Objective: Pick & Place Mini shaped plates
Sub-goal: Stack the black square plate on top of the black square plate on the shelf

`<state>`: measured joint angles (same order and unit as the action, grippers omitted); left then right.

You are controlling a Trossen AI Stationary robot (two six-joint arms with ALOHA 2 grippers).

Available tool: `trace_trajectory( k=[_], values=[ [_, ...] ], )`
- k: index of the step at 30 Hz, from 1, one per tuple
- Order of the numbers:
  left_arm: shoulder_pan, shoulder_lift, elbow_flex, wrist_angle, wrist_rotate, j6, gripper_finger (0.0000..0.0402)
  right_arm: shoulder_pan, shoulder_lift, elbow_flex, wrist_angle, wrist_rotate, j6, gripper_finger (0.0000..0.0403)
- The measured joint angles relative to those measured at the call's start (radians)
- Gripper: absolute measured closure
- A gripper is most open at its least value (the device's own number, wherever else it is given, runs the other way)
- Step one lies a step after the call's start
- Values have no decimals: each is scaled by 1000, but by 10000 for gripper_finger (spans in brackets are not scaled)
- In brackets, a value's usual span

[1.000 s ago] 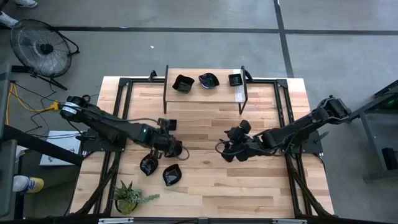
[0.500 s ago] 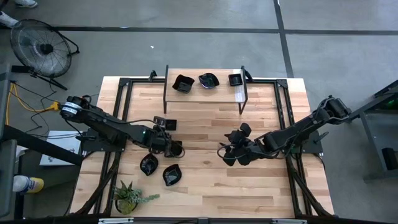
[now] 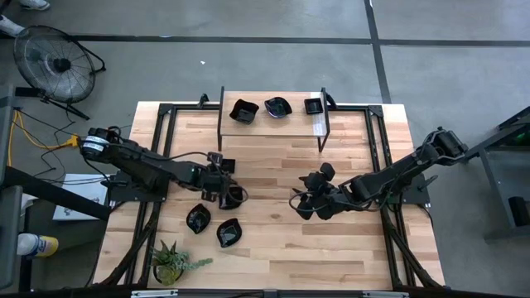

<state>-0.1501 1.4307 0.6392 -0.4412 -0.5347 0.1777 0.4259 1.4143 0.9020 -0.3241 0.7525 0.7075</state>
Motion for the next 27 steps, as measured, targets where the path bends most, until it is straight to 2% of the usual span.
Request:
trace_trajectory(
  k=[7, 12, 27],
  values=[
    [2, 0, -41, 63, 25, 1, 330, -1, 0, 0, 0, 26, -9, 202],
    [0, 0, -48, 87, -18, 9, 330, -1, 0, 0, 0, 27, -16, 203],
    [0, 0, -48, 111, -26, 86, 330, -1, 0, 0, 0, 31, -16, 202]
  ],
)
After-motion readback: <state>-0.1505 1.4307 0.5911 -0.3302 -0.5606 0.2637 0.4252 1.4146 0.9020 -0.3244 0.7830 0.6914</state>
